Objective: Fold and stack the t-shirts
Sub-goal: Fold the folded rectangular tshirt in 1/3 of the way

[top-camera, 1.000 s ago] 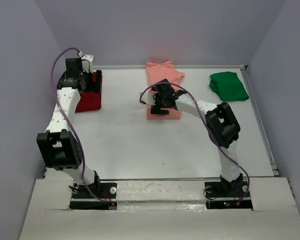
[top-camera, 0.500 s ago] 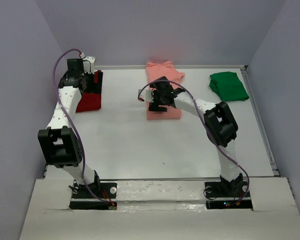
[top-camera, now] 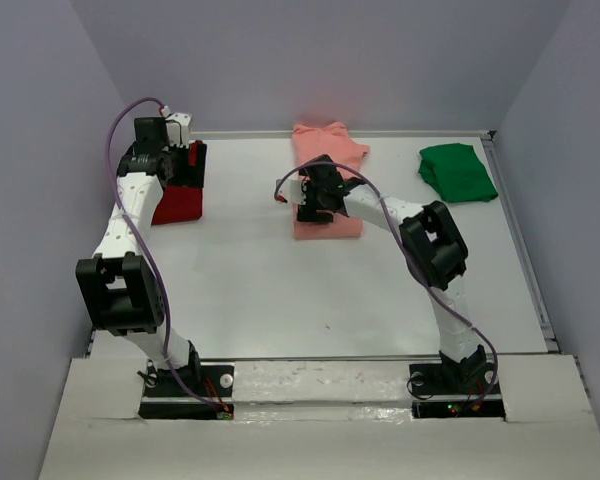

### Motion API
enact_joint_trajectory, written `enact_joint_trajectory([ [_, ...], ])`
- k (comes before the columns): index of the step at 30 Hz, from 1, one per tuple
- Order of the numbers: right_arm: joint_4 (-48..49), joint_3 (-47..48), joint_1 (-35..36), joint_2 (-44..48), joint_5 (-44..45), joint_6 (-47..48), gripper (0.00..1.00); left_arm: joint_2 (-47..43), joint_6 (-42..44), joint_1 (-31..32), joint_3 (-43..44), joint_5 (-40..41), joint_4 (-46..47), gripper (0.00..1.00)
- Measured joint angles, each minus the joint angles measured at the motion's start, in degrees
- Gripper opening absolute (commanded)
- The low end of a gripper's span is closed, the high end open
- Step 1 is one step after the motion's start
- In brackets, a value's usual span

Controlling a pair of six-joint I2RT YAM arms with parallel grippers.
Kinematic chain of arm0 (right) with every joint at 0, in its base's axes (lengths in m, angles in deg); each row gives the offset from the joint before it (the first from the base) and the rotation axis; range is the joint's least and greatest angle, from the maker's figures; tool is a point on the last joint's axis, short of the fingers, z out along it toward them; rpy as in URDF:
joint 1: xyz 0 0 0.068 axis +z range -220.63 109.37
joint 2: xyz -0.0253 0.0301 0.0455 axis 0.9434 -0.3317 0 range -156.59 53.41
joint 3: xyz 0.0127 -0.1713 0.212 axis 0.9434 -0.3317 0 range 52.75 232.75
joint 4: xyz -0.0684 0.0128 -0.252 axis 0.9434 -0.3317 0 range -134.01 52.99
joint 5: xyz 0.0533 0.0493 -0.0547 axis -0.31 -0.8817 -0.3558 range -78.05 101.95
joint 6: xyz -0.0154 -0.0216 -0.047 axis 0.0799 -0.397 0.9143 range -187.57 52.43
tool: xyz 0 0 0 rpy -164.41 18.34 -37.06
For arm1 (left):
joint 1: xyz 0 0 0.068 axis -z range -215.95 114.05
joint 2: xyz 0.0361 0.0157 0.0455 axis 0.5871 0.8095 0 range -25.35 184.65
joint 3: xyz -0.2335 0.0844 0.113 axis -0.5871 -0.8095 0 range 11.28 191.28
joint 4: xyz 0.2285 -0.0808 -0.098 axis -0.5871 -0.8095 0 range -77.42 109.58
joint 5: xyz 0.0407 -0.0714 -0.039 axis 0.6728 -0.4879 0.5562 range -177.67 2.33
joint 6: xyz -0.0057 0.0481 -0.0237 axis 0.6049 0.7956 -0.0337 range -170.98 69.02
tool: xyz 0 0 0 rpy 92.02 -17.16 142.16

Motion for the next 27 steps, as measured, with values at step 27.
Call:
enact_joint_trajectory([
  [27,0.33,11.61,-4.92,-5.66,3.15,3.23,1.00,0.00,0.00,0.72,-0.17,-1.57,0.00,0.99],
])
